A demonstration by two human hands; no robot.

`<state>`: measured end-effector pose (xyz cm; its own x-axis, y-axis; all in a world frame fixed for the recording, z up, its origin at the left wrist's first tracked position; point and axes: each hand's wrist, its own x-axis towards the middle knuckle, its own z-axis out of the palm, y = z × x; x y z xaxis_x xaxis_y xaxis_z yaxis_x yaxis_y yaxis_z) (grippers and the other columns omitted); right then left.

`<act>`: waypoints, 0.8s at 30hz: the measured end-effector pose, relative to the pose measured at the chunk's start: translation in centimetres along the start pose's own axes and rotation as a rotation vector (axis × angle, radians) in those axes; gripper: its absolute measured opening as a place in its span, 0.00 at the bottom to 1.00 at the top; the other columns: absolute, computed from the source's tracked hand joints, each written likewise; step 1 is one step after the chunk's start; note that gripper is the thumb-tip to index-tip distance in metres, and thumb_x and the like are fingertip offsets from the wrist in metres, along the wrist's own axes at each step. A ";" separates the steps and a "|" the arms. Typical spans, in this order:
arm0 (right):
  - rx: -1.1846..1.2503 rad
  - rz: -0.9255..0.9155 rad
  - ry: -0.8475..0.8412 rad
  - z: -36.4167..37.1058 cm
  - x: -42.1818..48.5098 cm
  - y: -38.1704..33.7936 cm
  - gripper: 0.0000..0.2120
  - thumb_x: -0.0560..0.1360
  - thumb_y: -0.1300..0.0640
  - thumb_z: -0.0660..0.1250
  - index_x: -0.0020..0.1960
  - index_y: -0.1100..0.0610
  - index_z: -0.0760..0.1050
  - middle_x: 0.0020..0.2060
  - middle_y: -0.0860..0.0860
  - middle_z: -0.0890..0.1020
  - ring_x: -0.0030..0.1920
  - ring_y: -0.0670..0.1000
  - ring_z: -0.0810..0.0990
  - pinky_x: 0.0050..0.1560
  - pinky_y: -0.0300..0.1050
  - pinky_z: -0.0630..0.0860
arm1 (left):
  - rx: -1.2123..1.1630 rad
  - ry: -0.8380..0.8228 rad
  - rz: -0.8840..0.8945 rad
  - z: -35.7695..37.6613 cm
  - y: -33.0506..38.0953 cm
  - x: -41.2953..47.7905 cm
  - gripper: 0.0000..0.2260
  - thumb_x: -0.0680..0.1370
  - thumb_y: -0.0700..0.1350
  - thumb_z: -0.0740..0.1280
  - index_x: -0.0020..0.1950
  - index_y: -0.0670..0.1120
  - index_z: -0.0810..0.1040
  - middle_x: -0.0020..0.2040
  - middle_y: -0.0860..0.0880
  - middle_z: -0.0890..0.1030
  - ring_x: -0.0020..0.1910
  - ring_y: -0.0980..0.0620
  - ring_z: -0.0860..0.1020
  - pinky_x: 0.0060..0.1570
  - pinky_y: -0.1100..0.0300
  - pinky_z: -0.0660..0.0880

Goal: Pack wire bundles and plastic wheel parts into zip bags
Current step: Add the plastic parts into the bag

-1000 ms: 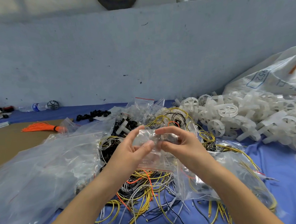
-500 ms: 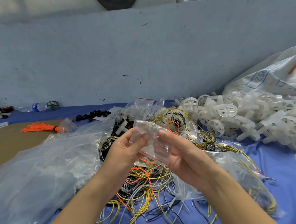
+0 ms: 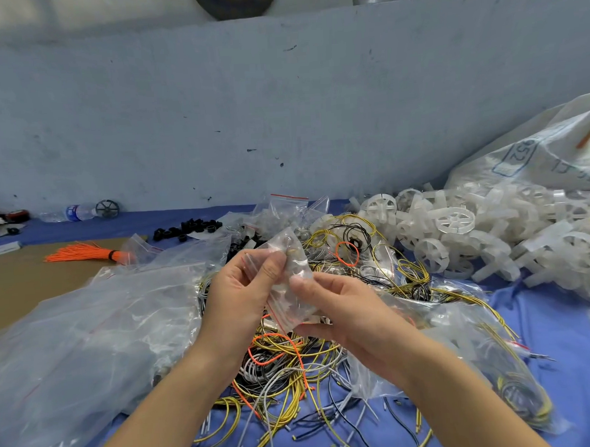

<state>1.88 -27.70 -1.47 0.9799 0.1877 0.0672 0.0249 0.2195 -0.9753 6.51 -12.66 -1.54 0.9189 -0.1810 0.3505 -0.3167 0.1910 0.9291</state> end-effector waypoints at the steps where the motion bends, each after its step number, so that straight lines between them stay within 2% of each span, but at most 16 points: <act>1: -0.050 -0.014 0.002 0.0 0.0 0.1 0.12 0.75 0.48 0.71 0.54 0.54 0.84 0.50 0.55 0.85 0.51 0.50 0.83 0.53 0.45 0.80 | 0.002 0.013 -0.010 0.0 0.0 0.0 0.10 0.74 0.52 0.70 0.47 0.46 0.82 0.43 0.43 0.84 0.42 0.48 0.82 0.44 0.54 0.80; 4: -0.013 -0.015 -0.045 0.1 -0.1 0.1 0.12 0.76 0.51 0.70 0.55 0.57 0.83 0.49 0.53 0.85 0.50 0.49 0.82 0.51 0.43 0.79 | -0.111 0.007 -0.127 0.4 0.2 -0.1 0.12 0.76 0.54 0.68 0.49 0.46 0.81 0.45 0.40 0.83 0.44 0.44 0.81 0.48 0.47 0.79; 6: 0.166 0.026 -0.083 0.2 -0.2 0.0 0.13 0.76 0.52 0.69 0.53 0.61 0.82 0.49 0.56 0.84 0.49 0.51 0.82 0.50 0.45 0.79 | -0.219 -0.080 -0.227 0.7 0.4 -0.3 0.19 0.78 0.54 0.65 0.58 0.40 0.79 0.53 0.35 0.82 0.52 0.40 0.81 0.55 0.45 0.78; 8: 0.337 0.075 -0.087 0.2 -0.3 -0.2 0.15 0.76 0.52 0.68 0.54 0.63 0.80 0.48 0.58 0.83 0.46 0.51 0.82 0.48 0.45 0.80 | -0.247 -0.176 -0.307 0.8 0.5 -0.5 0.24 0.80 0.54 0.61 0.65 0.35 0.74 0.61 0.32 0.78 0.61 0.35 0.77 0.65 0.41 0.72; 10: 0.415 0.106 -0.078 0.3 -0.4 -0.1 0.15 0.77 0.49 0.66 0.52 0.61 0.81 0.45 0.56 0.83 0.43 0.50 0.82 0.49 0.46 0.80 | -0.256 -0.241 -0.354 0.8 0.3 -0.6 0.24 0.81 0.53 0.59 0.67 0.34 0.72 0.64 0.30 0.75 0.66 0.32 0.72 0.69 0.37 0.66; 11: 0.438 0.121 -0.080 0.3 -0.4 -0.1 0.15 0.78 0.48 0.65 0.51 0.59 0.82 0.42 0.54 0.83 0.40 0.49 0.82 0.49 0.47 0.80 | -0.258 -0.260 -0.365 0.9 0.3 -0.7 0.24 0.81 0.53 0.60 0.67 0.34 0.72 0.64 0.31 0.75 0.65 0.32 0.72 0.69 0.38 0.66; 12: 0.464 0.141 -0.083 0.4 -0.5 -0.1 0.15 0.79 0.47 0.64 0.50 0.57 0.82 0.40 0.53 0.82 0.36 0.48 0.80 0.49 0.47 0.79 | -0.264 -0.283 -0.371 0.9 0.3 -0.8 0.24 0.80 0.53 0.60 0.66 0.34 0.72 0.61 0.32 0.77 0.61 0.34 0.76 0.67 0.41 0.70; 14: 0.505 0.184 -0.100 0.6 -0.5 0.1 0.17 0.80 0.45 0.63 0.52 0.57 0.80 0.37 0.52 0.79 0.33 0.47 0.76 0.48 0.47 0.79 | -0.304 -0.323 -0.390 1.1 0.2 -0.9 0.23 0.78 0.53 0.62 0.62 0.35 0.74 0.48 0.38 0.80 0.44 0.44 0.81 0.49 0.53 0.80; 16: 0.475 0.218 -0.119 0.8 -0.4 0.2 0.19 0.79 0.41 0.63 0.54 0.57 0.79 0.38 0.53 0.77 0.35 0.49 0.74 0.46 0.48 0.80 | -0.323 -0.321 -0.414 1.0 0.0 -0.8 0.23 0.78 0.54 0.64 0.60 0.35 0.73 0.39 0.41 0.76 0.32 0.50 0.77 0.32 0.60 0.75; 18: 0.374 0.257 -0.104 1.0 -0.2 0.1 0.22 0.78 0.38 0.62 0.50 0.57 0.79 0.37 0.54 0.77 0.36 0.51 0.75 0.43 0.48 0.81 | -0.307 -0.309 -0.413 1.0 0.0 -0.8 0.28 0.76 0.56 0.66 0.62 0.33 0.71 0.43 0.39 0.73 0.33 0.46 0.74 0.32 0.59 0.69; 20: 0.141 0.275 -0.011 0.6 -0.4 -0.4 0.27 0.78 0.36 0.58 0.43 0.59 0.80 0.34 0.55 0.81 0.33 0.50 0.78 0.40 0.47 0.81 | -0.328 -0.300 -0.392 0.8 0.1 -0.6 0.25 0.75 0.55 0.67 0.61 0.36 0.75 0.46 0.37 0.77 0.38 0.43 0.77 0.35 0.55 0.73; 22: -0.287 0.187 0.122 -0.6 -0.8 -0.9 0.25 0.80 0.38 0.57 0.43 0.56 0.81 0.36 0.54 0.84 0.33 0.49 0.79 0.38 0.44 0.79 | -0.349 -0.245 -0.371 0.5 0.0 -0.3 0.19 0.75 0.52 0.68 0.59 0.40 0.78 0.50 0.39 0.82 0.45 0.43 0.82 0.43 0.51 0.81; 23: -0.528 0.106 0.186 -1.4 -1.0 -1.1 0.22 0.81 0.41 0.58 0.45 0.54 0.82 0.39 0.54 0.84 0.34 0.48 0.78 0.40 0.44 0.78 | -0.343 -0.204 -0.374 0.2 -0.2 -0.1 0.18 0.75 0.51 0.68 0.59 0.41 0.78 0.52 0.40 0.83 0.48 0.42 0.83 0.45 0.49 0.82; 24: -0.754 -0.005 0.257 -2.5 -1.3 -1.1 0.17 0.81 0.44 0.59 0.49 0.52 0.83 0.43 0.53 0.85 0.38 0.48 0.79 0.43 0.45 0.78 | -0.325 -0.162 -0.386 -0.1 -0.3 0.1 0.18 0.75 0.51 0.68 0.59 0.42 0.78 0.52 0.40 0.84 0.49 0.41 0.83 0.43 0.49 0.82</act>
<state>1.10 -30.54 -1.02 0.9922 -0.0583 0.1105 0.0662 -0.5050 -0.8606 6.69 -12.65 -1.77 0.8981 -0.4388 0.0282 0.1501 0.3661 0.9184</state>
